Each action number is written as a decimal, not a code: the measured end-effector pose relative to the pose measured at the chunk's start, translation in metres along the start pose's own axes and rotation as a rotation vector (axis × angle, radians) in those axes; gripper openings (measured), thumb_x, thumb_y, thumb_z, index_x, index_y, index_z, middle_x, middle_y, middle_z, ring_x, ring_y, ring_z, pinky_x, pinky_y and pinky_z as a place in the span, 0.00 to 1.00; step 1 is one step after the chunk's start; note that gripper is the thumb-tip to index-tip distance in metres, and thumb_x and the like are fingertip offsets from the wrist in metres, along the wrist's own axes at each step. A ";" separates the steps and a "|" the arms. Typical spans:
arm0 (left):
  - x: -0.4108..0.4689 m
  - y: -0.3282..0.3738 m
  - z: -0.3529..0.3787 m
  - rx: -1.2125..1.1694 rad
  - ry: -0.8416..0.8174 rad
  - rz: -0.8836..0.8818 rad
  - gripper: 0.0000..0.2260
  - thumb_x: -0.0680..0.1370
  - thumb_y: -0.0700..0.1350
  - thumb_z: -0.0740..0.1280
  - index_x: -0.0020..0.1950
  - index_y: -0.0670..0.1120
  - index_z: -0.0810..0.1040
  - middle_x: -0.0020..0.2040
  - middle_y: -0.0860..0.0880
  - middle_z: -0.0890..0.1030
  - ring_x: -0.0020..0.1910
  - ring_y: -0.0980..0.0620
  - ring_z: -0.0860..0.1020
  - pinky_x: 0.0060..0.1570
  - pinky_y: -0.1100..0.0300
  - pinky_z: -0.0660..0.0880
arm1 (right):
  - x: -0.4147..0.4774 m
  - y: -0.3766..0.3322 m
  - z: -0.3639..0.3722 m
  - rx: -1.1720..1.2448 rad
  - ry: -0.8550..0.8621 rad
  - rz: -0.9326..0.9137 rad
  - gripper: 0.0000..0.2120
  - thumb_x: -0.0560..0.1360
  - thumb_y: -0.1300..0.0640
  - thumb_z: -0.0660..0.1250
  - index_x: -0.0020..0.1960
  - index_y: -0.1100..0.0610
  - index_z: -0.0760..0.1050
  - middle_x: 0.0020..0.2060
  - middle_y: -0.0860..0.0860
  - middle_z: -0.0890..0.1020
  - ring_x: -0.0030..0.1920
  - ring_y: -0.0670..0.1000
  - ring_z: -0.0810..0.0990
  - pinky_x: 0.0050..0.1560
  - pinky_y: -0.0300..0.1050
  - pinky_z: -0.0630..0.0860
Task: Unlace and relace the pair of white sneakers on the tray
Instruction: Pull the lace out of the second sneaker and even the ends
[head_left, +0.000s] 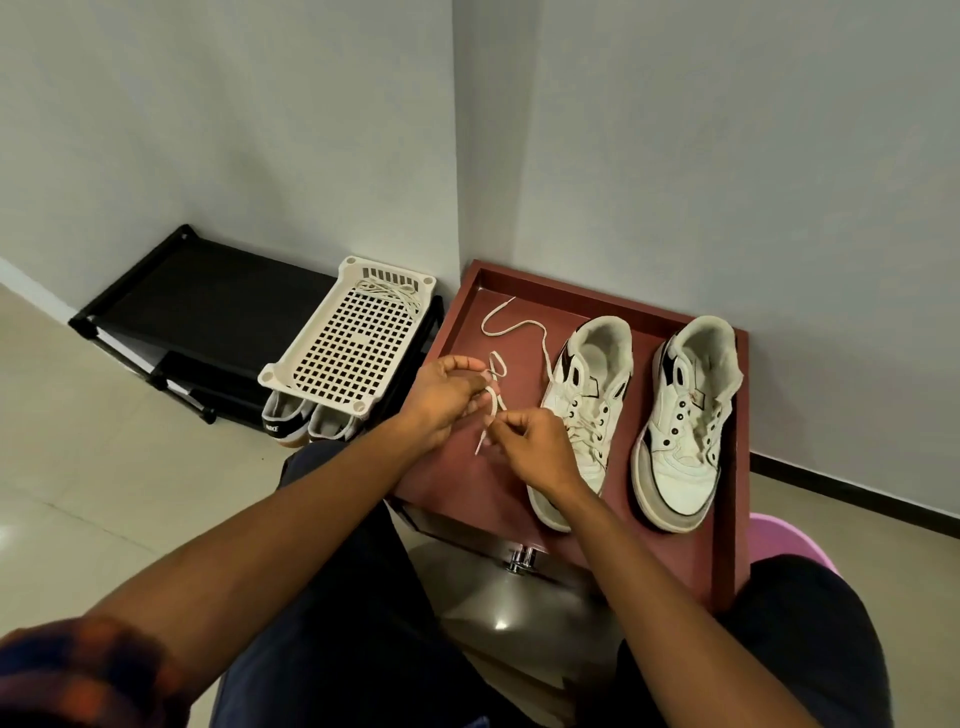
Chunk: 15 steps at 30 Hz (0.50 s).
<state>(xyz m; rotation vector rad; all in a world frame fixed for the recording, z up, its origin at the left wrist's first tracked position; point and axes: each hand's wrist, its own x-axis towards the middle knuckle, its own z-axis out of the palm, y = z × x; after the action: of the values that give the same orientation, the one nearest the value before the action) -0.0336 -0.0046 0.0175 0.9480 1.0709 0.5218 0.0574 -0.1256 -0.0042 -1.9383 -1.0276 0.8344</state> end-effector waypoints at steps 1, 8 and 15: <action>0.000 0.000 -0.003 0.009 0.005 0.011 0.06 0.77 0.32 0.69 0.48 0.41 0.77 0.37 0.46 0.83 0.36 0.54 0.83 0.34 0.65 0.79 | 0.000 0.001 -0.001 0.010 0.000 0.008 0.15 0.78 0.48 0.69 0.36 0.51 0.84 0.29 0.49 0.83 0.32 0.54 0.82 0.41 0.53 0.78; -0.003 -0.005 -0.022 0.204 0.063 0.071 0.06 0.77 0.32 0.70 0.45 0.42 0.78 0.40 0.44 0.82 0.35 0.53 0.81 0.35 0.65 0.80 | 0.001 0.001 -0.032 0.133 -0.025 0.081 0.09 0.77 0.59 0.71 0.39 0.53 0.86 0.32 0.53 0.85 0.33 0.47 0.80 0.44 0.48 0.78; -0.027 -0.015 -0.024 0.946 0.097 0.434 0.02 0.73 0.48 0.71 0.44 0.52 0.82 0.37 0.55 0.80 0.37 0.56 0.78 0.41 0.61 0.76 | -0.002 0.002 -0.053 0.103 -0.020 0.068 0.09 0.76 0.56 0.74 0.36 0.53 0.85 0.31 0.52 0.85 0.31 0.49 0.78 0.38 0.44 0.76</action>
<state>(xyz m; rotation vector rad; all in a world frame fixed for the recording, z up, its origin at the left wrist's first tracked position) -0.0675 -0.0231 0.0143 2.0318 1.2153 0.4010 0.1007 -0.1454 0.0202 -1.8893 -0.9166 0.9281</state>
